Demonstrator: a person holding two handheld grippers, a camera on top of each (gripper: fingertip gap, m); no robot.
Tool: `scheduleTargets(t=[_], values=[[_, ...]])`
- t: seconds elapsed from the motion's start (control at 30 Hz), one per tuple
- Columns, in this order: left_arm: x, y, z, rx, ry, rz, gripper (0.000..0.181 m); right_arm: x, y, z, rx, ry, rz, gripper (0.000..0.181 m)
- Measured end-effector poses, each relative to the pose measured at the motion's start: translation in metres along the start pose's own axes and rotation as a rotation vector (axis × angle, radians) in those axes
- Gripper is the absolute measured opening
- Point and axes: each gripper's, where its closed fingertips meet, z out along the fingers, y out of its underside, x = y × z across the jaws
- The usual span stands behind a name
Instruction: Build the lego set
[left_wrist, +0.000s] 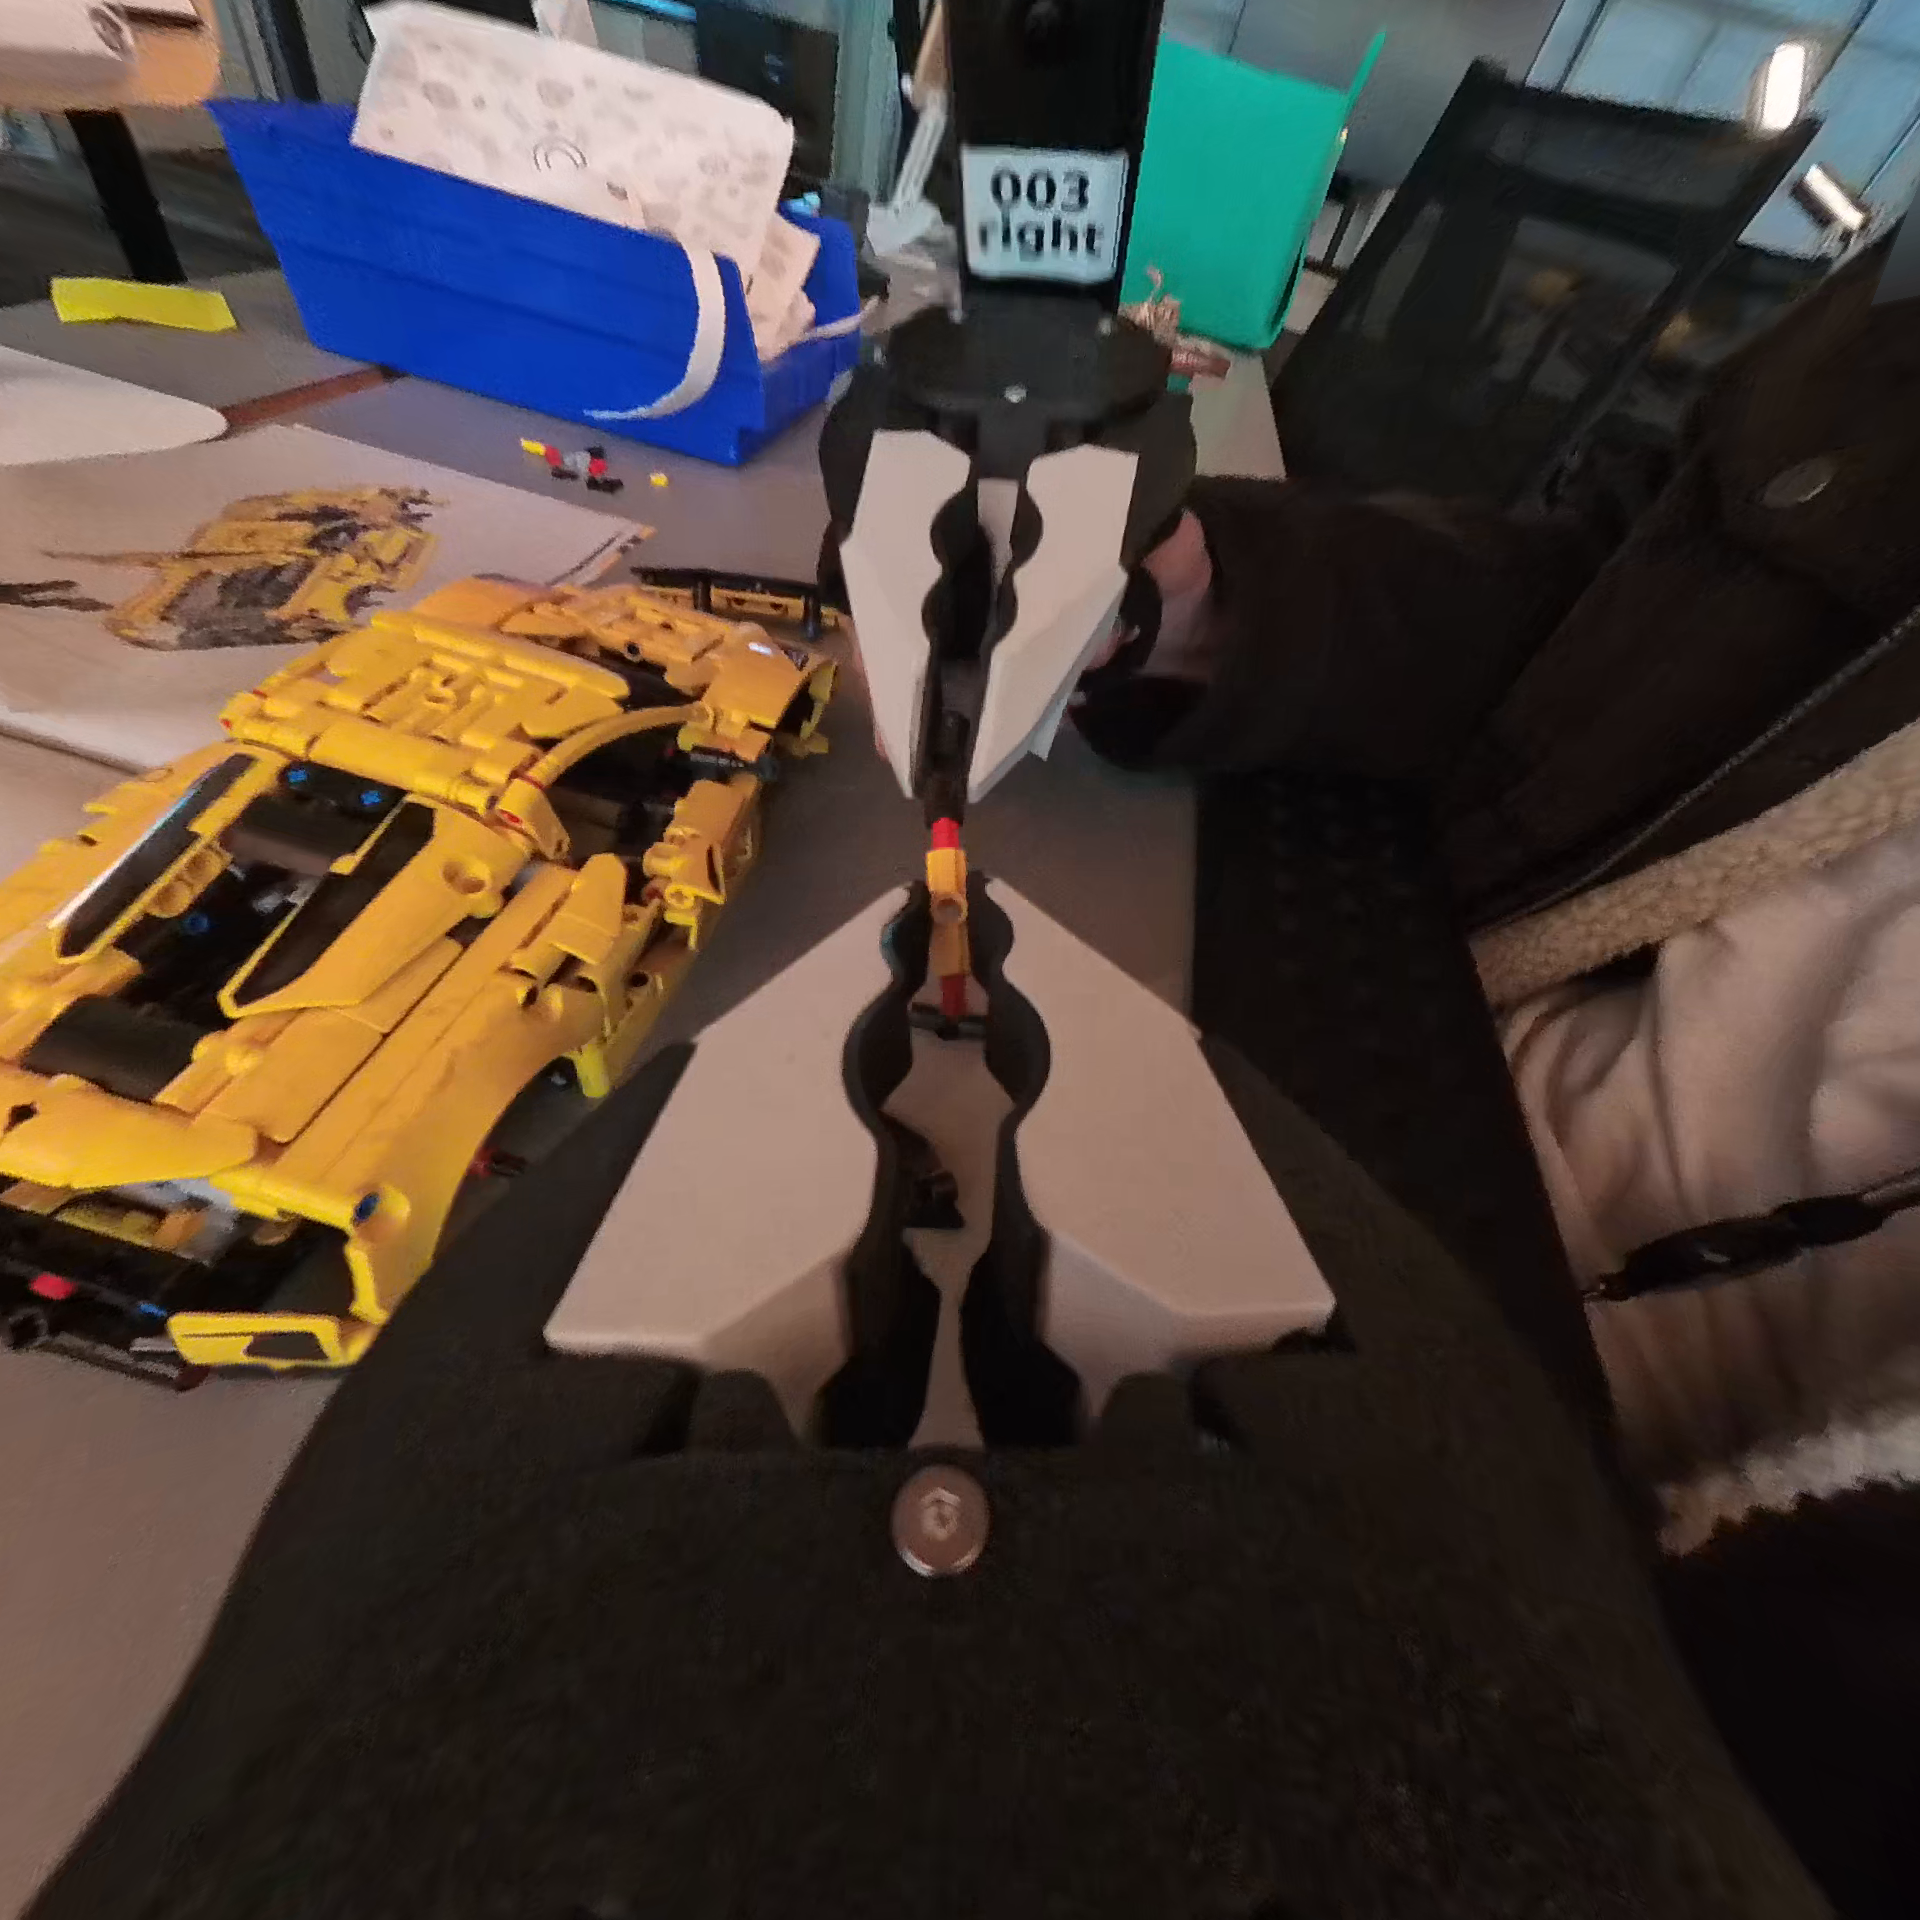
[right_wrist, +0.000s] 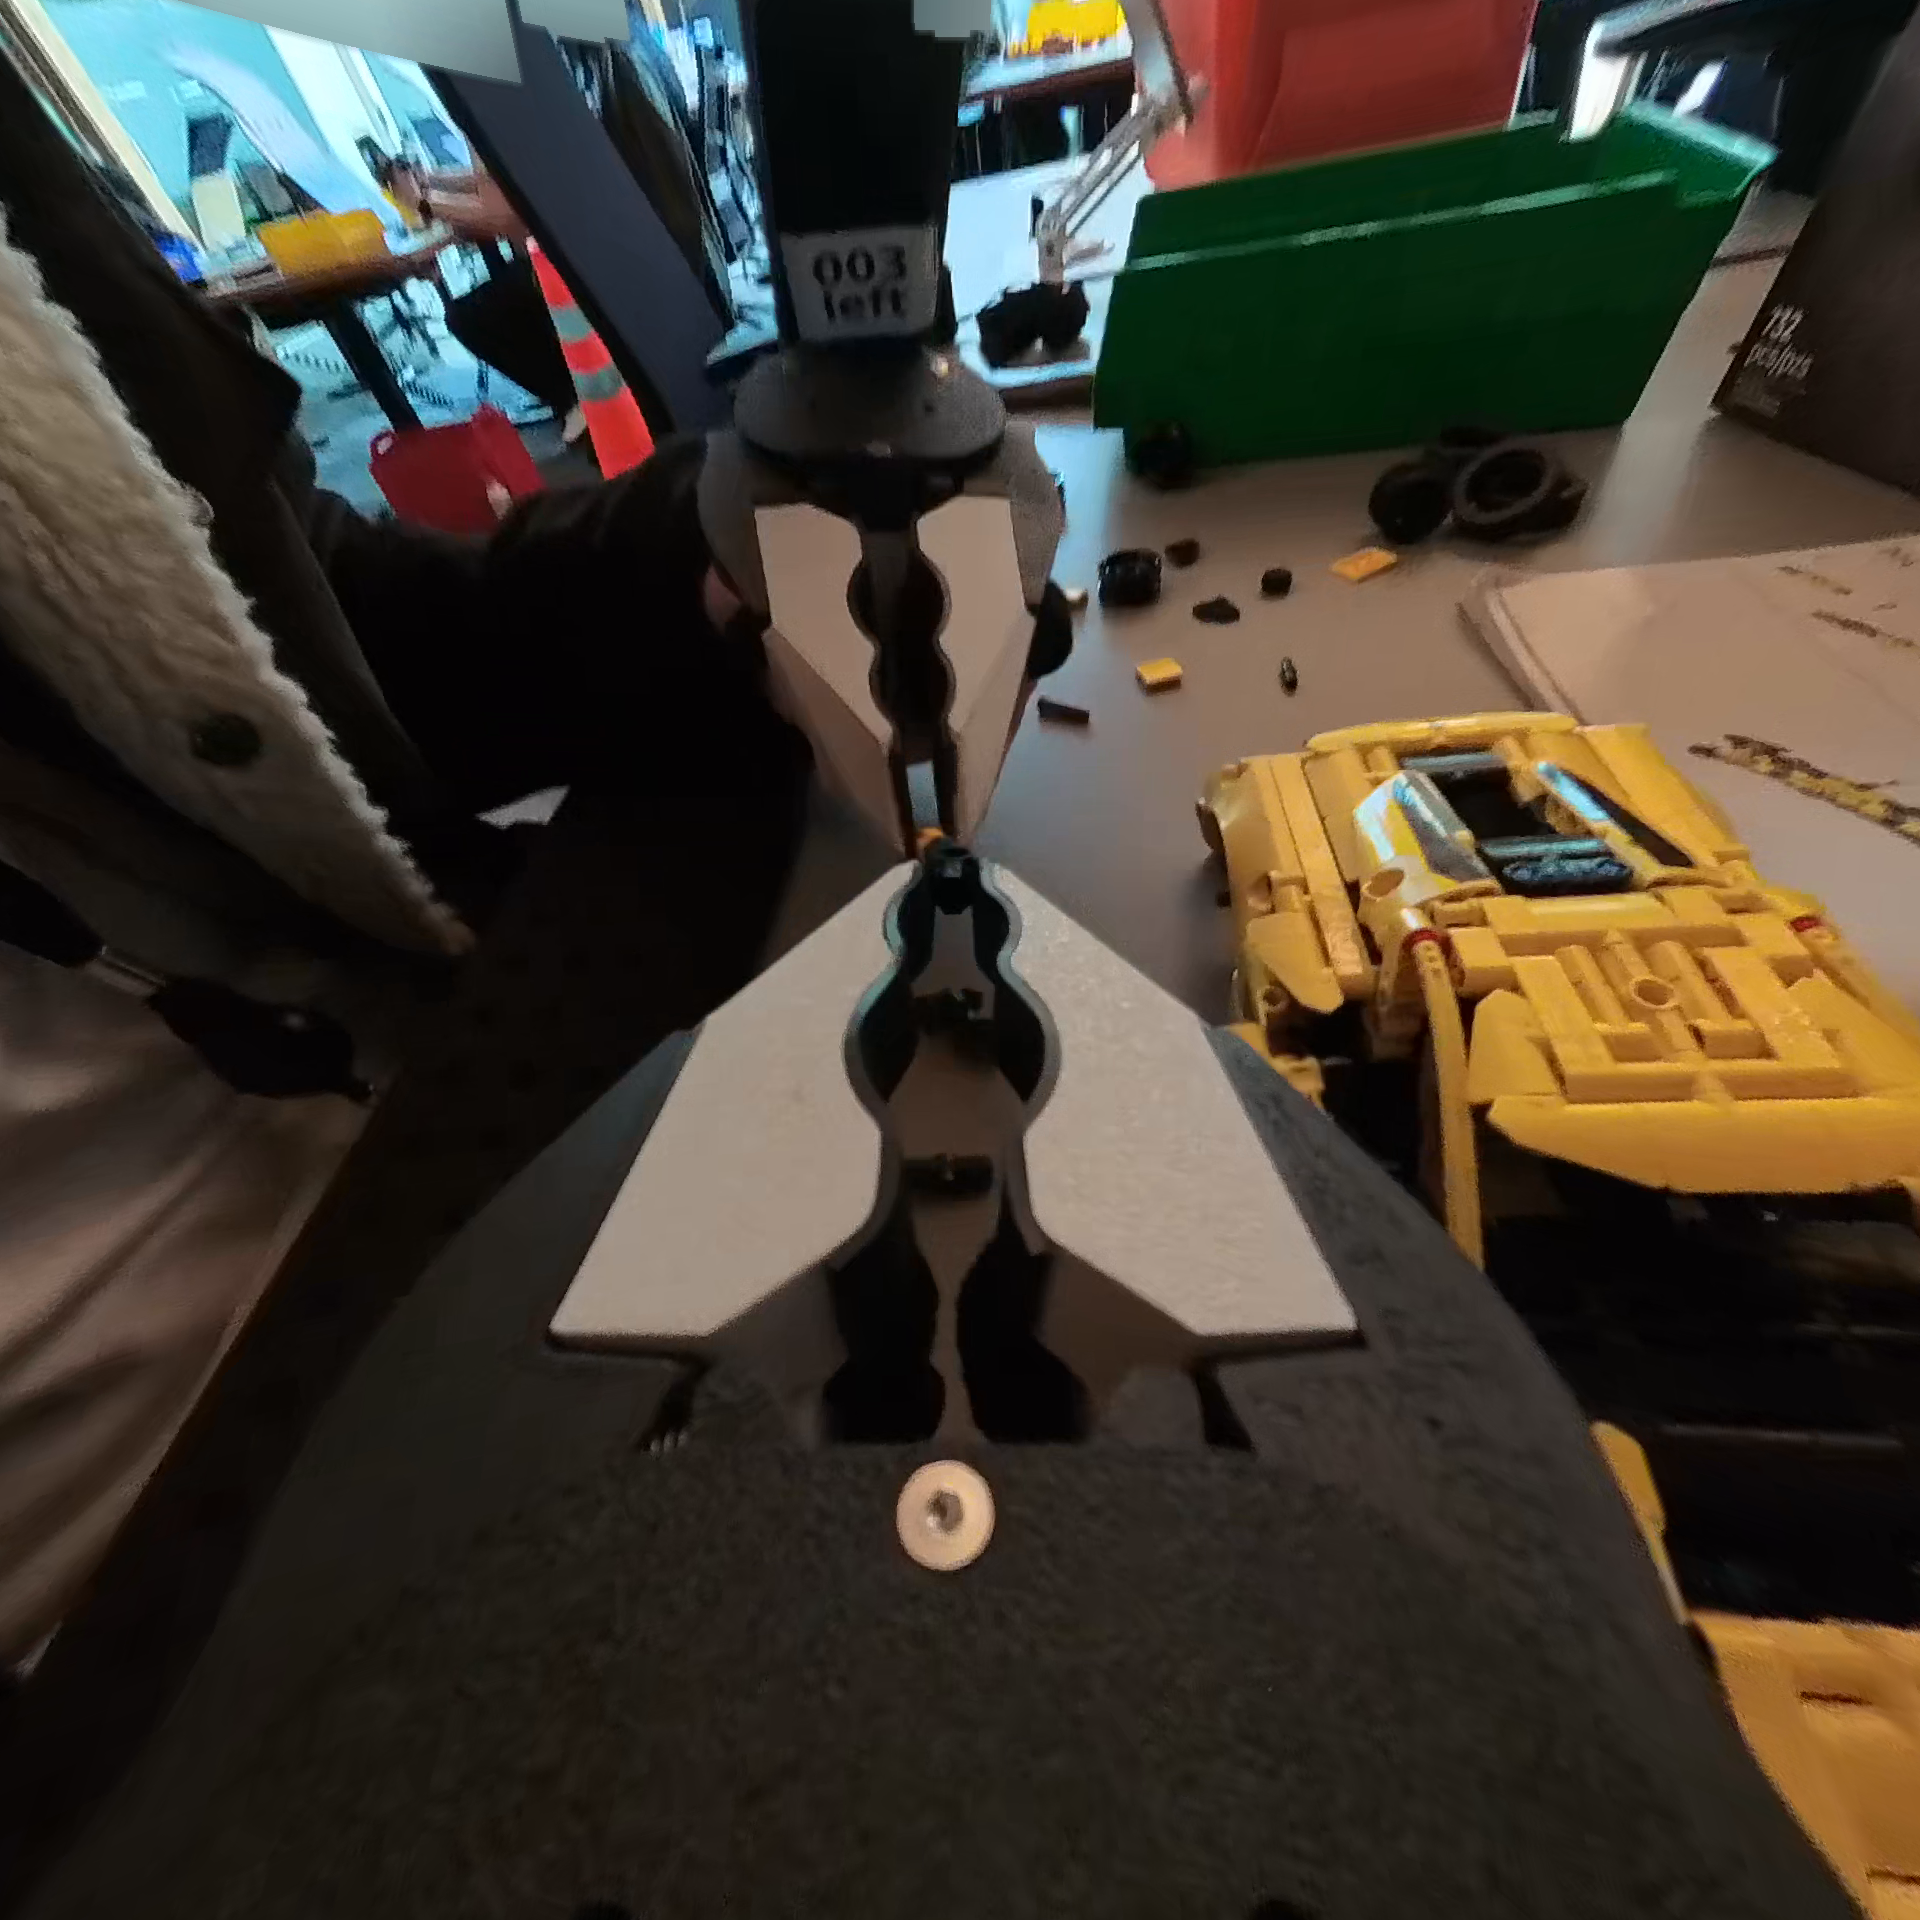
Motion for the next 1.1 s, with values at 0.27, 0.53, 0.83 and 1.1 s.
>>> scheduleTargets(t=[0.27,0.53,0.83,1.1], values=[[0.000,0.023,0.011,-0.137,-0.014,0.030,0.006,0.000,0.029,0.002,-0.180,0.005,-0.022,0.008],[-0.002,0.014,0.006,-0.080,-0.010,-0.004,0.005,0.002,0.018,0.003,-0.068,-0.021,0.059,0.007],[0.002,0.006,0.004,-0.033,0.020,-0.018,0.006,0.000,0.011,0.001,-0.011,-0.108,0.191,0.007],[-0.029,-0.014,-0.011,0.143,-0.064,-0.251,0.007,0.025,0.001,0.012,-0.033,0.190,-0.050,0.046]])
